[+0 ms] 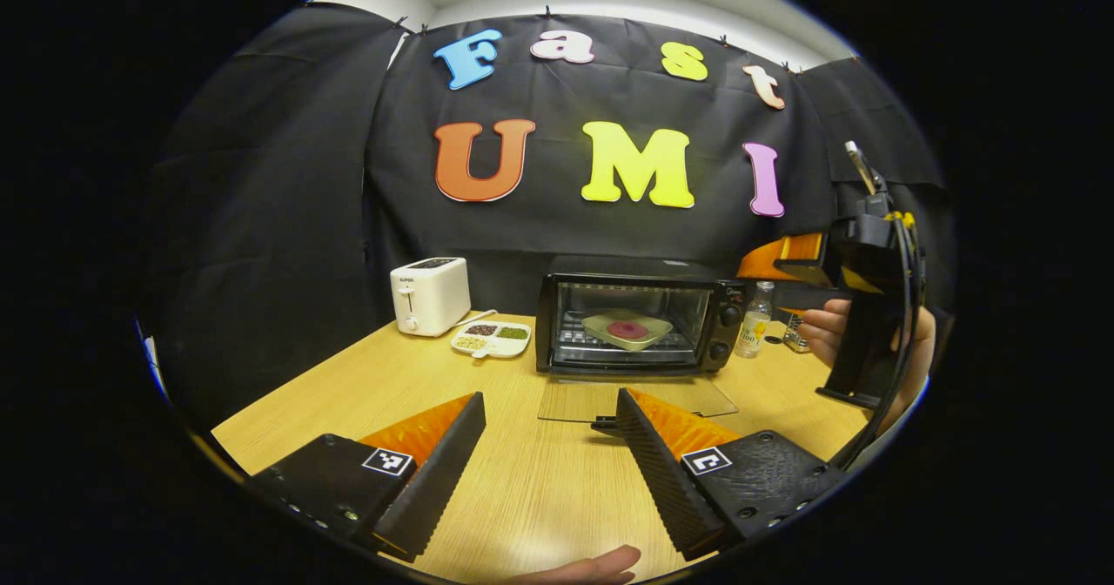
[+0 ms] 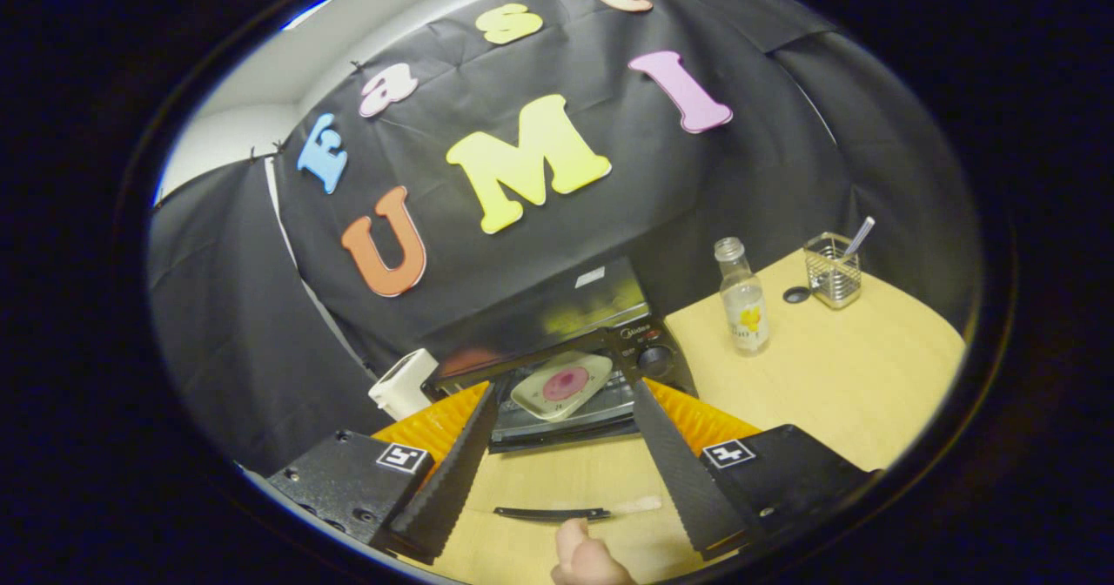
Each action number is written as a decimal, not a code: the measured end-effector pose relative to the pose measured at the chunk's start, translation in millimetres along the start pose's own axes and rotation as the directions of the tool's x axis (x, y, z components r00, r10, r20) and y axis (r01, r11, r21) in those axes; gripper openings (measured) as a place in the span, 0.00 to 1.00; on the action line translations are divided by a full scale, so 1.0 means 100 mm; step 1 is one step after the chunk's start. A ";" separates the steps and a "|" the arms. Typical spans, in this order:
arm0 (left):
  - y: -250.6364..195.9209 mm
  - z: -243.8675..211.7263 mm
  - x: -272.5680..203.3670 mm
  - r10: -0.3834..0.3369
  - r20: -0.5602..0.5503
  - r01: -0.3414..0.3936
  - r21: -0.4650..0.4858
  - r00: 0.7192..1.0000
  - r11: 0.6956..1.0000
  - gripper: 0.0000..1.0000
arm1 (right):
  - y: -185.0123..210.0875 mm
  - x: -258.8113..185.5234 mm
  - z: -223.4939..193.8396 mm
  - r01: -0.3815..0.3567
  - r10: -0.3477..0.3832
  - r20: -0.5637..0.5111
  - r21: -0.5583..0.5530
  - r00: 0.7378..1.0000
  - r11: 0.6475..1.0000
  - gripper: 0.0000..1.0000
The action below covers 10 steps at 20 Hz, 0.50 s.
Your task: Open the electric oven with the left hand, put the food in, and close the electric oven.
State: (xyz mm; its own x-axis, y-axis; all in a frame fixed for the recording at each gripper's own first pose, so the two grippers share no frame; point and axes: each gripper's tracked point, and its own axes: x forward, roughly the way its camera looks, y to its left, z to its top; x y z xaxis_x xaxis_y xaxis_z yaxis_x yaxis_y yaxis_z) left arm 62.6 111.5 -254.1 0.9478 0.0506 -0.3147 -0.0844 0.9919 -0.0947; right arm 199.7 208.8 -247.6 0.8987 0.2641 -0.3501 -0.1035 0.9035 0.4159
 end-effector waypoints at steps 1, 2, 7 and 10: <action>-0.05 -0.02 0.01 -0.013 -0.004 0.013 0.005 1.000 1.000 0.96 | -0.01 -0.12 0.05 -0.009 0.009 0.008 -0.008 1.000 1.000 0.94; -0.11 -0.05 0.01 -0.026 -0.013 0.027 0.016 1.000 1.000 0.96 | -0.01 -0.24 0.10 -0.017 0.017 0.017 -0.014 1.000 1.000 1.00; -0.29 -0.43 0.11 -0.055 -0.087 0.056 0.010 0.995 0.998 0.96 | -0.29 -0.86 0.37 0.027 -0.020 0.065 -0.110 0.998 0.994 0.99; -0.45 -0.63 0.20 -0.082 -0.140 0.082 -0.007 0.987 0.997 0.97 | -0.41 -1.27 0.55 0.086 -0.063 0.124 -0.191 0.990 0.978 0.94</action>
State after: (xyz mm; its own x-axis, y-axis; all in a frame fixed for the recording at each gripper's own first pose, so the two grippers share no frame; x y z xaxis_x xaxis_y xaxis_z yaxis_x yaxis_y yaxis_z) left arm 66.2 60.9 -315.7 0.8992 -0.0479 -0.4348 -0.0086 0.9919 -0.1271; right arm 113.0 119.5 -174.1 0.9493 0.1629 -0.2689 -0.1055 0.9707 0.2159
